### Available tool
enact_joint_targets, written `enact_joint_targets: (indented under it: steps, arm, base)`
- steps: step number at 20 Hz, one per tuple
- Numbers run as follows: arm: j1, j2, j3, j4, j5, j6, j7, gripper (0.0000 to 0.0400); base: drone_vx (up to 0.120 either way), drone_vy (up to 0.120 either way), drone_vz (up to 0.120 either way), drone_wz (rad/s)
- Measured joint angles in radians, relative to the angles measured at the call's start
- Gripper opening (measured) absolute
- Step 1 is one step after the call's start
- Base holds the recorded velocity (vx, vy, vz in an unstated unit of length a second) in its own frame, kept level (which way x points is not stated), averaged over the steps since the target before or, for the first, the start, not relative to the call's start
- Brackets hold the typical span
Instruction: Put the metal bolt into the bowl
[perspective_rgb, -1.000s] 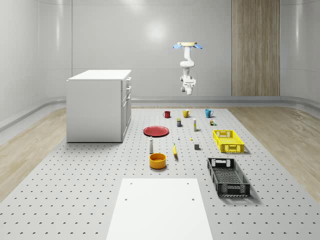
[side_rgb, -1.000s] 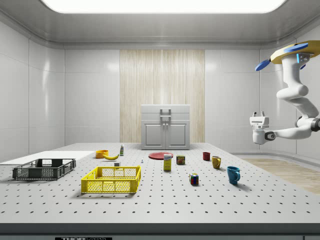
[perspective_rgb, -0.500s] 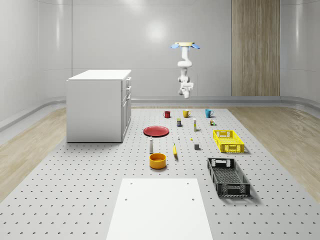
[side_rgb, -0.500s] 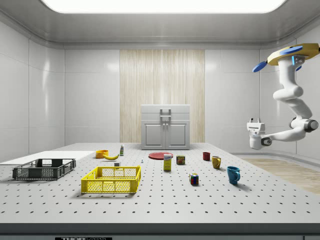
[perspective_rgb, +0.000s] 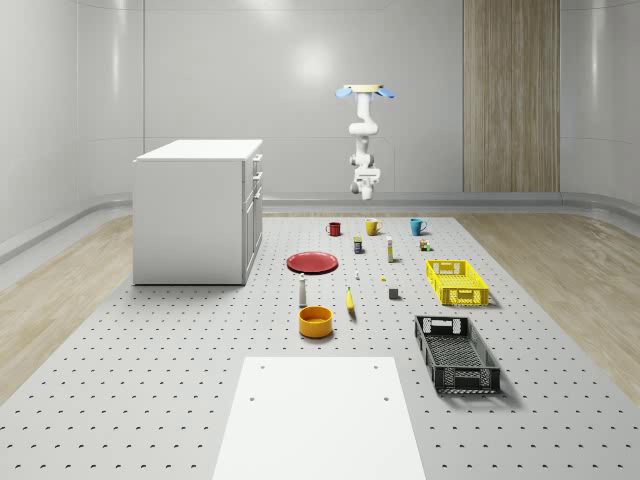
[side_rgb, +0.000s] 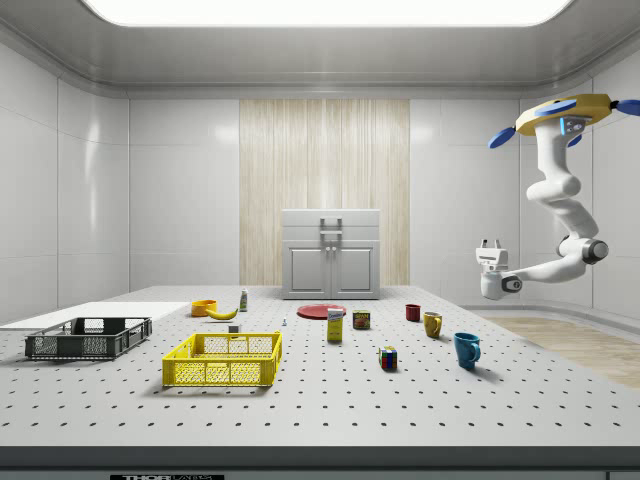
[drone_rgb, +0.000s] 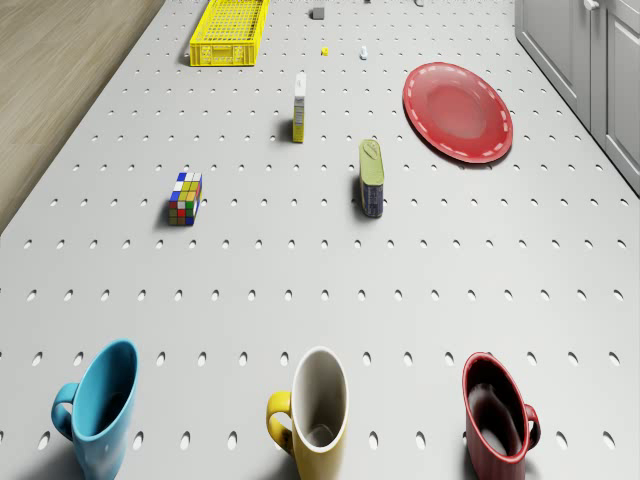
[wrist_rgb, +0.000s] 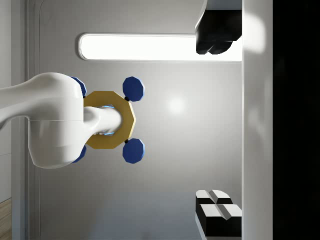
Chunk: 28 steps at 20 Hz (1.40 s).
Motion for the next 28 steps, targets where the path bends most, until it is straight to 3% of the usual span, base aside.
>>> enact_joint_targets:
  steps: [22, 28]
  arm:
    - [-0.003, -0.009, 0.005, -0.007, -0.005, 0.014, 0.000, 0.0400]
    - [-0.006, -0.013, 0.013, -0.010, -0.016, 0.018, 0.001, 0.0400]
  base:
    - [0.120, -0.120, 0.000, 0.000]
    - [0.120, -0.007, 0.000, 0.000]
